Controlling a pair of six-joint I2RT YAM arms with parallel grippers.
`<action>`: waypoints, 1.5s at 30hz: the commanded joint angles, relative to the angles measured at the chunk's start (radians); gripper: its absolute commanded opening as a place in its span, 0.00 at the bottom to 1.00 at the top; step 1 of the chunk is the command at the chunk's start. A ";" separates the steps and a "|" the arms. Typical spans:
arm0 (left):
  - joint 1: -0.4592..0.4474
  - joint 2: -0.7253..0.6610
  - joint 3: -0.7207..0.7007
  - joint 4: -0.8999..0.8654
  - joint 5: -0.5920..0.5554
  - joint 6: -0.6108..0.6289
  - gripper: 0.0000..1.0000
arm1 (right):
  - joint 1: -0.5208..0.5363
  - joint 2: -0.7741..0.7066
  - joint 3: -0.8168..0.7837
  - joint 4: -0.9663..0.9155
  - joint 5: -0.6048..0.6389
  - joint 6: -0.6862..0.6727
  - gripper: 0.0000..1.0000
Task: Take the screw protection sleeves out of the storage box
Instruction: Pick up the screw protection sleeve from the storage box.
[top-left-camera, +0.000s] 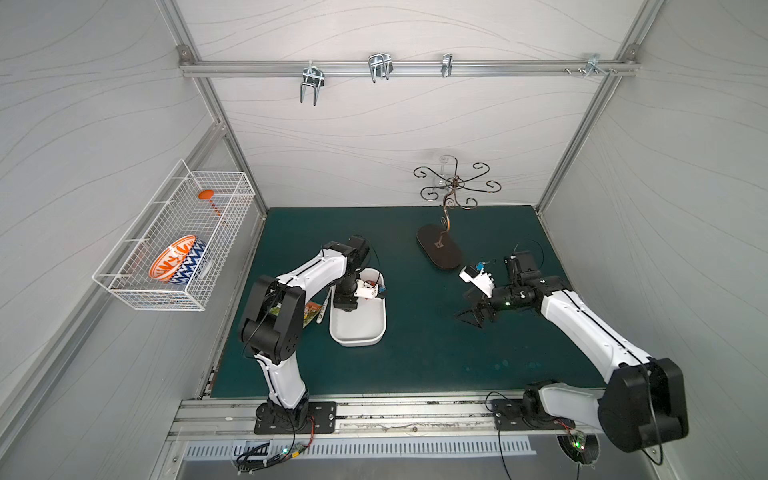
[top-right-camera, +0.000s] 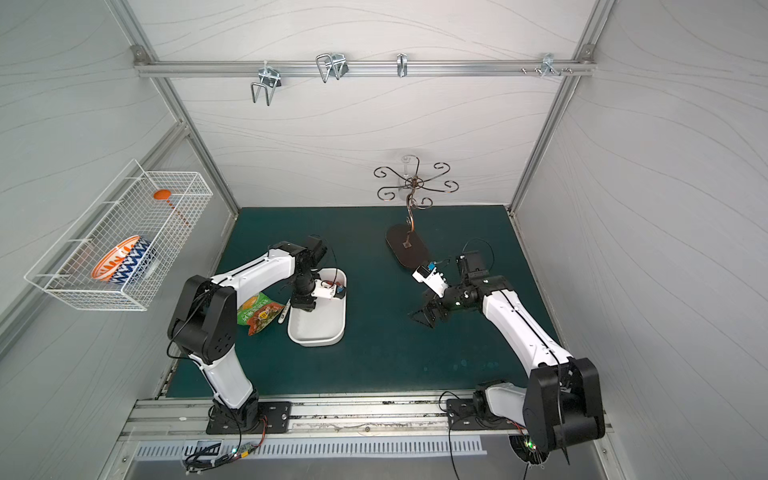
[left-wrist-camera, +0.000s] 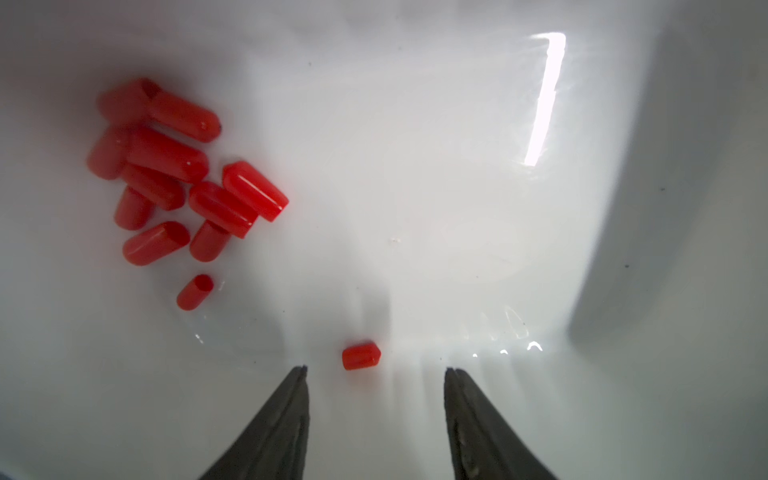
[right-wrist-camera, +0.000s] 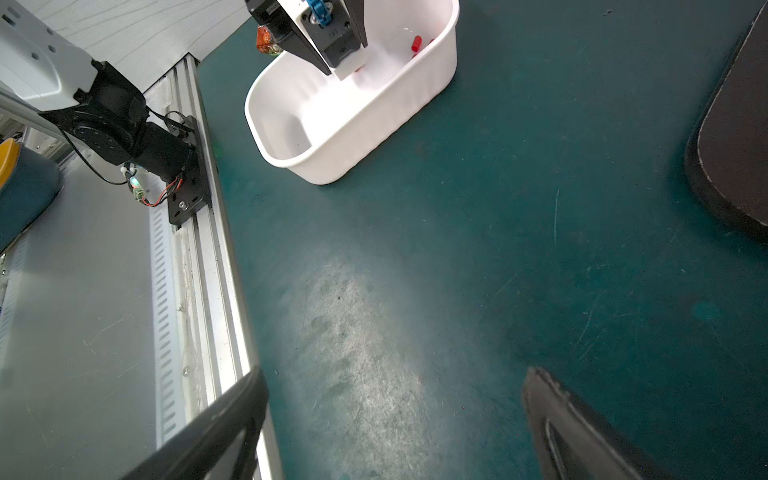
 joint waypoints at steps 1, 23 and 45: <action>0.001 0.020 0.033 -0.013 -0.031 0.014 0.56 | 0.009 -0.005 0.024 -0.016 -0.013 -0.006 0.99; -0.001 0.070 -0.035 0.029 -0.127 0.005 0.57 | 0.030 0.002 0.030 -0.022 -0.017 -0.011 0.99; -0.001 0.133 -0.080 0.101 -0.180 -0.054 0.41 | 0.029 -0.010 0.017 -0.014 0.006 -0.012 0.99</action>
